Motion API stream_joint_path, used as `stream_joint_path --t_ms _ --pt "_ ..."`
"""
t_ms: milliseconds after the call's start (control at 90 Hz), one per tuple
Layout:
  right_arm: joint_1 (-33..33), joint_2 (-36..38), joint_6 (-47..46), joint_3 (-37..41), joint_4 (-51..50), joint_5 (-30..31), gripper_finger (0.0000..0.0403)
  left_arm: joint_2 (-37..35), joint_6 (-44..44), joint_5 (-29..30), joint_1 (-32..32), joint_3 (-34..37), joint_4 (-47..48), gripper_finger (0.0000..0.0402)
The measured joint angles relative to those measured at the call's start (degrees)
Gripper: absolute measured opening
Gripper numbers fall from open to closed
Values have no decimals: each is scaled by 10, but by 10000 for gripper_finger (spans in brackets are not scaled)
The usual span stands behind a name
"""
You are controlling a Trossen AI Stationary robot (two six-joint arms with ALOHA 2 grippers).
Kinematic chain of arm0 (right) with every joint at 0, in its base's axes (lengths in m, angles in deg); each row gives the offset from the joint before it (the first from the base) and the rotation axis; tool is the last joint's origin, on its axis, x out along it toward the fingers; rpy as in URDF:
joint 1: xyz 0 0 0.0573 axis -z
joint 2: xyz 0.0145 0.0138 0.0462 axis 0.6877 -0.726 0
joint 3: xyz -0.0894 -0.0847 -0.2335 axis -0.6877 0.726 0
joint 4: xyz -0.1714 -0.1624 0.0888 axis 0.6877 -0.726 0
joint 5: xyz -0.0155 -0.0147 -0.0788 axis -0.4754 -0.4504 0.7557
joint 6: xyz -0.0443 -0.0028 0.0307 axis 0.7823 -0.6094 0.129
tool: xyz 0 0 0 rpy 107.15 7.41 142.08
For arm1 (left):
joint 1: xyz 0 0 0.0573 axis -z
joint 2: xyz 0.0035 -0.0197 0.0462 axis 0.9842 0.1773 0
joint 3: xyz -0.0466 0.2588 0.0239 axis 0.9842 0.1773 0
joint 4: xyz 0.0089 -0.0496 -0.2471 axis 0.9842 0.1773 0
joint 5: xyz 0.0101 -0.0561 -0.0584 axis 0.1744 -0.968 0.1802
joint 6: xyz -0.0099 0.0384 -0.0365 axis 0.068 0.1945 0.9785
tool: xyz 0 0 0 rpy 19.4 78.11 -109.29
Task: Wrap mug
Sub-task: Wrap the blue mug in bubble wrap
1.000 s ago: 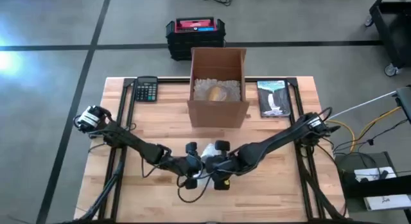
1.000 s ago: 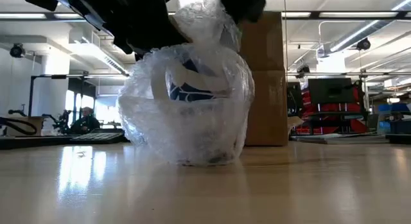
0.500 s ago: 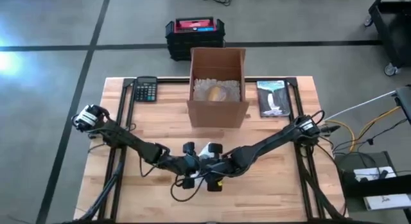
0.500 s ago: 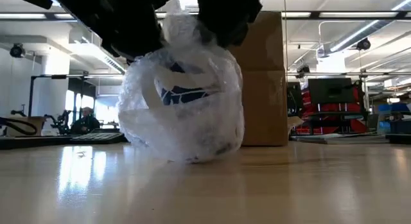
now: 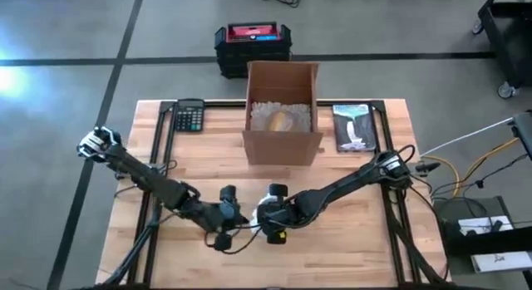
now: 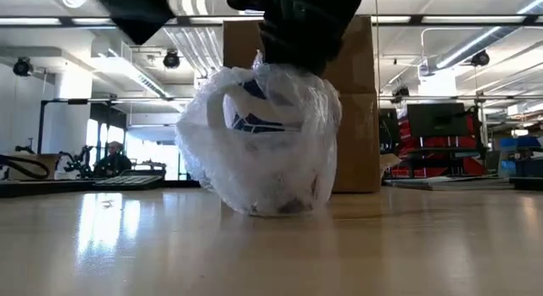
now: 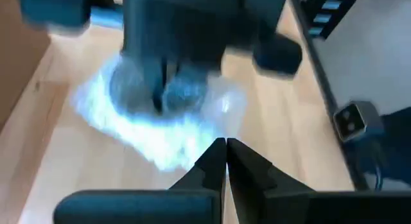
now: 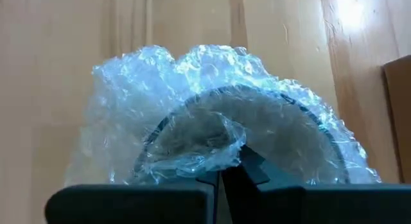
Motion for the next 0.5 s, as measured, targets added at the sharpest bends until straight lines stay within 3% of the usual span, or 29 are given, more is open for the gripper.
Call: stream_joint_path --t_ms 111,289,400,500 --pt "0 1 0 1 5 0 0 4 32 -2 9 42 -9 0" --pt "0 1 5 1 9 0 0 37 42 7 7 121 -136 0" --pt "0 1 5 1 11 0 0 61 7 8 5 137 -260 0" --pt "0 1 5 1 13 -1 0 87 -40 9 3 132 -303 0"
